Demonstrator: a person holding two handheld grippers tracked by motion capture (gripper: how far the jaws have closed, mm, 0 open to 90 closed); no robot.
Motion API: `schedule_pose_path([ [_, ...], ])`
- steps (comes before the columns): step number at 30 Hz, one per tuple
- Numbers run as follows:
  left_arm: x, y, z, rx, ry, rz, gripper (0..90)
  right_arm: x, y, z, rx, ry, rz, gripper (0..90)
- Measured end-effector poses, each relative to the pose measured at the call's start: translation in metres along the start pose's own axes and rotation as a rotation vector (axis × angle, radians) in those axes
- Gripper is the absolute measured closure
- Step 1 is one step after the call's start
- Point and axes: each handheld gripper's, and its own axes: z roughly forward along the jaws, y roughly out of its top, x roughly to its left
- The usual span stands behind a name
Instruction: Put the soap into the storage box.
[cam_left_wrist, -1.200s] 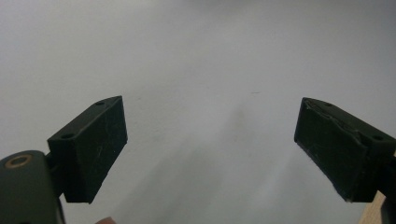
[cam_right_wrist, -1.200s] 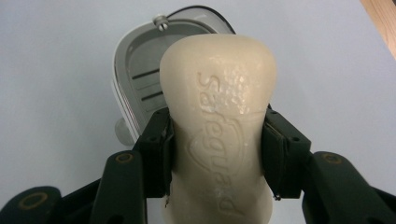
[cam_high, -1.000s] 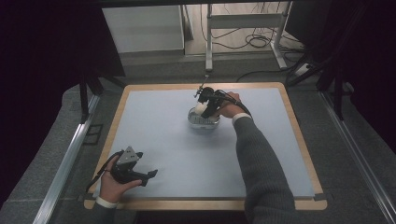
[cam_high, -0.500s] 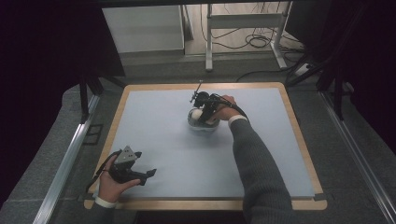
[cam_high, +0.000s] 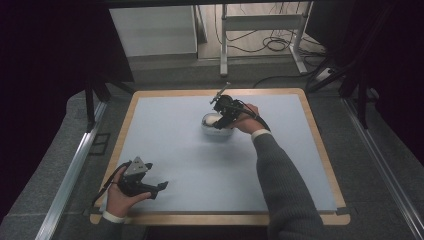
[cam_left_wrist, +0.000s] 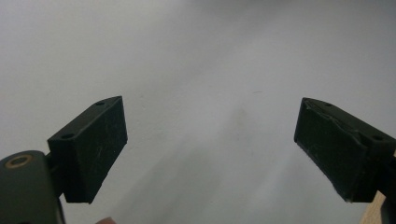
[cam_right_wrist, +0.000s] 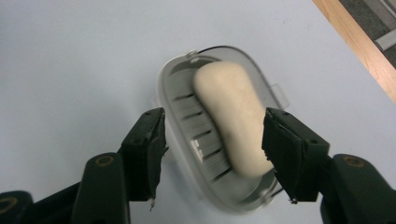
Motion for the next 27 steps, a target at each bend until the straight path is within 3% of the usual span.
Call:
schedule_pose_path([
  [5, 0.001, 0.000, -0.001, 0.000, 0.007, 0.002, 10.0, 0.006, -0.022, -0.011, -0.031, -0.021, 0.045, 36.7],
  [8, 0.001, 0.000, -0.001, -0.001, 0.009, -0.003, 10.0, 0.009, -0.040, -0.019, -0.057, -0.051, 0.098, 36.6],
  [14, 0.000, 0.000, 0.001, 0.008, 0.008, 0.001, 10.0, 0.019, -0.077, -0.029, -0.124, -0.052, 0.161, 35.3],
  [21, -0.001, 0.000, 0.001, 0.005, 0.011, -0.003, 10.0, 0.038, -0.126, -0.039, -0.200, -0.085, 0.200, 35.2],
  [27, -0.002, 0.001, 0.001, 0.006, 0.014, -0.001, 10.0, 0.056, -0.158, -0.045, -0.208, -0.089, 0.220, 33.7],
])
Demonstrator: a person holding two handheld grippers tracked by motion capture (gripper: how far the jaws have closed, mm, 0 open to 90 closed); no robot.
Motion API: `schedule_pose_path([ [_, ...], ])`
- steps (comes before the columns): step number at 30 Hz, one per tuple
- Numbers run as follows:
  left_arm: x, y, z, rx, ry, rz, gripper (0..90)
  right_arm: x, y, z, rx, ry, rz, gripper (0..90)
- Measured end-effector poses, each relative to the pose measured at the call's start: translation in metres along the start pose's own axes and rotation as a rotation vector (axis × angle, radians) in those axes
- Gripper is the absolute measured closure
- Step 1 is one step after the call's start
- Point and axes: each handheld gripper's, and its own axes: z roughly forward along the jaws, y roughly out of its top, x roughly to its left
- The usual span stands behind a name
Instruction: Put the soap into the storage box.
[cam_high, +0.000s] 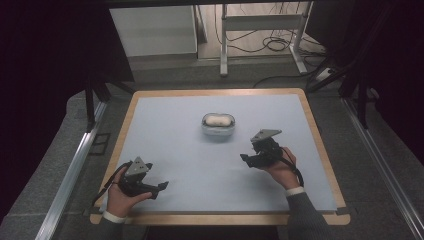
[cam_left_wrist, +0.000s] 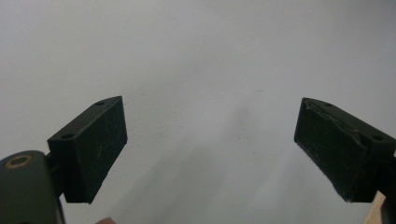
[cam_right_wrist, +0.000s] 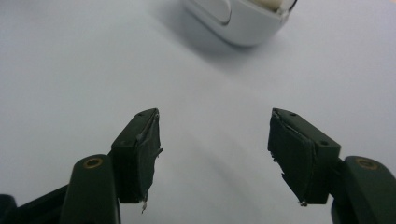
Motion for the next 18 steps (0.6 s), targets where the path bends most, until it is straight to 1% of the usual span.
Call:
schedule_pose_path([
  [1, 0.000, 0.000, 0.000, -0.001, 0.000, 0.000, 10.0, 0.001, -0.005, -0.003, -0.005, 0.002, 0.010, 33.7],
  [2, -0.001, 0.000, 0.000, -0.001, 0.001, 0.001, 10.0, 0.003, -0.011, -0.007, -0.012, -0.010, 0.016, 33.7],
  [4, -0.001, 0.000, 0.001, 0.001, 0.001, 0.000, 10.0, 0.006, -0.019, -0.012, -0.019, -0.019, 0.022, 33.4],
  [6, -0.001, 0.000, 0.001, 0.004, 0.000, 0.001, 10.0, 0.008, -0.027, -0.015, -0.042, -0.015, 0.046, 33.5],
  [7, -0.001, 0.001, 0.001, 0.003, -0.002, 0.000, 10.0, 0.009, -0.029, -0.015, -0.044, -0.015, 0.050, 33.3],
  [8, -0.001, 0.000, 0.001, 0.004, -0.001, 0.002, 10.0, 0.010, -0.030, -0.014, -0.026, -0.020, 0.028, 32.6],
  [9, -0.002, 0.000, 0.002, 0.004, -0.001, 0.002, 10.0, 0.011, -0.030, -0.015, -0.014, -0.039, 0.007, 32.0],
  [10, -0.002, 0.001, 0.002, 0.004, -0.003, 0.002, 10.0, 0.012, -0.030, -0.016, -0.018, -0.052, 0.004, 32.0],
  [12, -0.002, 0.001, 0.002, 0.004, -0.003, 0.003, 10.0, 0.011, -0.030, -0.017, -0.035, -0.043, 0.023, 32.1],
  [13, -0.002, 0.001, 0.002, 0.005, -0.002, 0.004, 10.0, 0.012, -0.030, -0.017, -0.037, -0.044, 0.025, 32.0],
  [14, -0.002, 0.001, 0.002, 0.005, -0.001, 0.005, 10.0, 0.012, -0.031, -0.016, -0.036, -0.050, 0.020, 31.7],
  [18, -0.001, 0.000, 0.001, 0.005, -0.002, 0.007, 10.0, 0.012, -0.035, -0.013, -0.028, -0.054, 0.028, 29.3],
])
